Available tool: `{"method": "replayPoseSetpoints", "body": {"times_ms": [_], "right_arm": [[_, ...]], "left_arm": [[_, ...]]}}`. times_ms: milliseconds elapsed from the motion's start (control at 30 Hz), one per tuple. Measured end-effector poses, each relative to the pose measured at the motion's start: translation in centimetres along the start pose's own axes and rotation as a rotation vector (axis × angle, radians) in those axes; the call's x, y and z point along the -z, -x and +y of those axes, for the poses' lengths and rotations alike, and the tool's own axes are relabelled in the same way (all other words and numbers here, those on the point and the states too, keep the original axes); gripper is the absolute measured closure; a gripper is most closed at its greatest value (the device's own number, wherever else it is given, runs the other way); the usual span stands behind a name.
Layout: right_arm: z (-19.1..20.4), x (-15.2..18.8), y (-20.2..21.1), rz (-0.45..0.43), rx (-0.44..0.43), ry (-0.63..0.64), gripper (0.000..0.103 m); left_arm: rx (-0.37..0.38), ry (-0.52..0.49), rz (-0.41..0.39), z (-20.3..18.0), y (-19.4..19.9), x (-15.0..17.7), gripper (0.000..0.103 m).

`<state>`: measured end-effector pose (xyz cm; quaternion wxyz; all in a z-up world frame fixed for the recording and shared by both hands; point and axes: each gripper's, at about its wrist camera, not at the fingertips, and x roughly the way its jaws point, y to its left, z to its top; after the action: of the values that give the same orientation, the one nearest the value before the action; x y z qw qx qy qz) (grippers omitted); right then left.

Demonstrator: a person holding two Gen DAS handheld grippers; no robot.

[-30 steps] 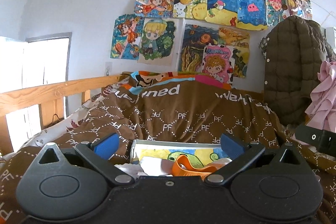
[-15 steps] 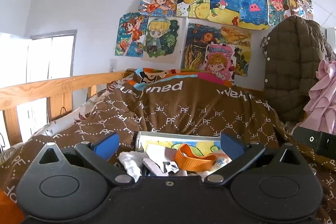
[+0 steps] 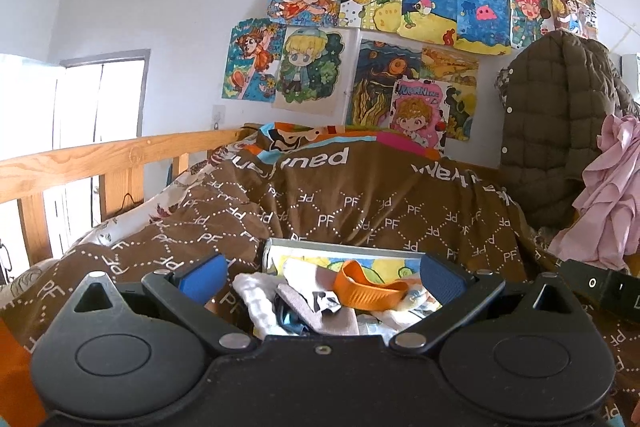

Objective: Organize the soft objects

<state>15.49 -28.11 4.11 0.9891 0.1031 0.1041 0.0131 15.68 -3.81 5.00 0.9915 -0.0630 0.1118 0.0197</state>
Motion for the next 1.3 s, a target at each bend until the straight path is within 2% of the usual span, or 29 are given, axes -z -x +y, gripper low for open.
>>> {"method": "replayPoseSetpoints", "body": {"times_ms": [367, 900, 1300], "right_arm": [[0.0, 0.6, 1.6, 0.015, 0.014, -0.005, 0.0], [0.4, 1.6, 4.0, 0.041, 0.039, 0.011, 0.0], [1.0, 2.5, 5.7, 0.058, 0.04, 0.019, 0.0]], "left_arm": [[-0.013, -0.029, 0.025, 0.5, 2.2, 1.1, 0.001], [-0.001, -0.061, 0.008, 0.2, 4.5, 1.9, 0.001], [-0.008, -0.091, 0.041, 1.3, 6.7, 3.5, 0.001]]}}
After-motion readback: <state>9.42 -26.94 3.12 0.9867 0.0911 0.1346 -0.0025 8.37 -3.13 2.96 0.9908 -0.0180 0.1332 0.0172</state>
